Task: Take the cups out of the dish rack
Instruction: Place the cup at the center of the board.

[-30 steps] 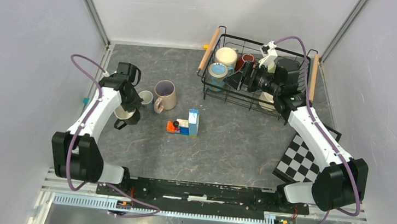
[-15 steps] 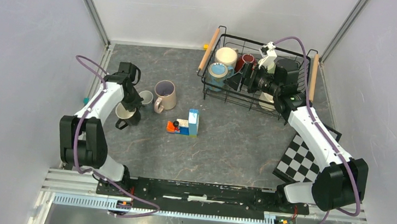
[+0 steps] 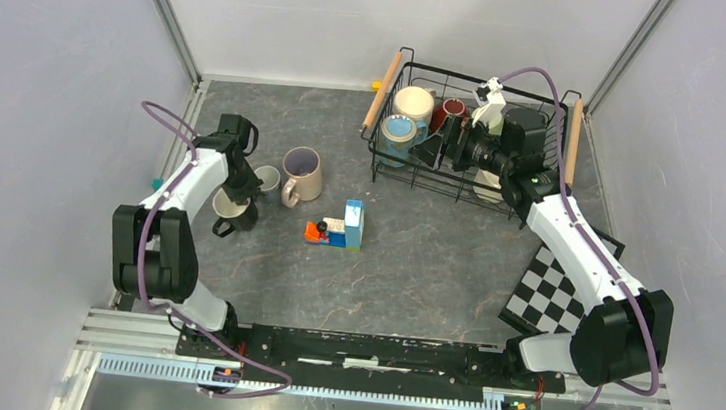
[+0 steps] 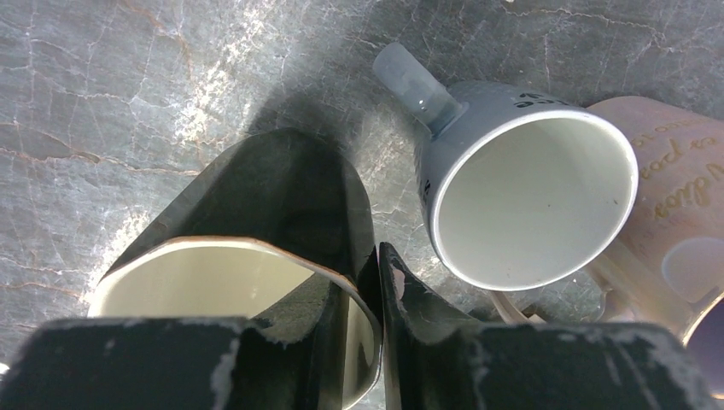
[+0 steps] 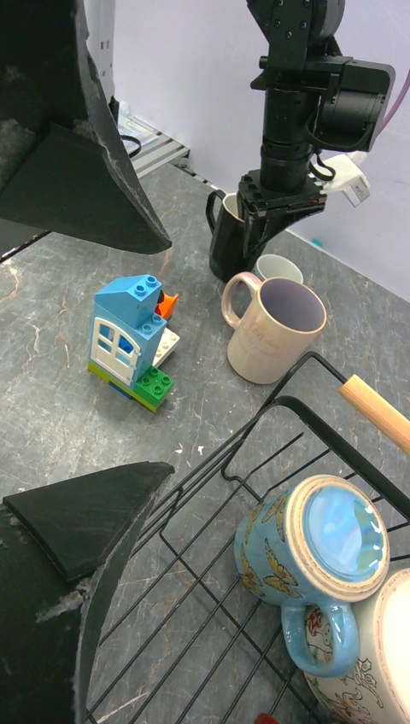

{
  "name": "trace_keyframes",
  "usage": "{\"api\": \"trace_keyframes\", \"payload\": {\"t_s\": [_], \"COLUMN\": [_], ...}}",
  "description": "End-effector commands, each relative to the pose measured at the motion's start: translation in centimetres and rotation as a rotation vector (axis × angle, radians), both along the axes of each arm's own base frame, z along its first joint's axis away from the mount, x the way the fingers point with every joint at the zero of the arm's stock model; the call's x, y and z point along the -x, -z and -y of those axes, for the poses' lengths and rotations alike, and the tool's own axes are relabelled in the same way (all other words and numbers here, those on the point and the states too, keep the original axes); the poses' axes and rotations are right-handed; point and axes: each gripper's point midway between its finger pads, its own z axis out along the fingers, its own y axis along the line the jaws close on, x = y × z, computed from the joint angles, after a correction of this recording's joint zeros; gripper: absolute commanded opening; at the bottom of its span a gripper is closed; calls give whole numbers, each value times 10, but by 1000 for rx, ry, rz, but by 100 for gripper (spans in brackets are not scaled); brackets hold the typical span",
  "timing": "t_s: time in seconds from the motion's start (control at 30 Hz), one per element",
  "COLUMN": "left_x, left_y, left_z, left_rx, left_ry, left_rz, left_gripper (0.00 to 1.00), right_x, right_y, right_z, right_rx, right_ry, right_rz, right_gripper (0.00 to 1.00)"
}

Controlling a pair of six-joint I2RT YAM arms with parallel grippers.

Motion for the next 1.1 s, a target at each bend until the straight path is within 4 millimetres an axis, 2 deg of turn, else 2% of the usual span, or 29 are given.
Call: {"api": "trace_keyframes", "payload": {"t_s": [0.0, 0.17, 0.3, 0.63, 0.77, 0.9, 0.93, 1.07], "left_x": [-17, -16, -15, -13, -13, -15, -15, -12], "left_y": [-16, -23, -33, -84, -102, -126, -141, -164], "left_z": [-5, -6, -7, -2, 9, 28, 43, 72], "left_rx": [-26, -33, -38, -27, 21, 62, 85, 117], "left_ry": [35, 37, 40, 79, 114, 172, 223, 319], "left_rz": [73, 86, 105, 224, 281, 352, 392, 452], "left_gripper": [28, 46, 50, 60, 71, 93, 100, 100], "right_x": [-4, -4, -3, -5, -7, -9, -12, -21], "right_y": [-26, -28, -27, -24, -22, -20, -21, -22], "right_z": [-4, -4, -4, -4, -2, -1, 2, 8], "right_rx": [-11, -11, -11, -9, -2, 10, 23, 67], "right_ry": [-16, -17, -18, -9, 4, 20, 37, 81], "right_rz": [79, 83, 80, 71, 64, 55, 54, 53], "right_gripper": [98, 98, 98, 98, 98, 98, 98, 98]}}
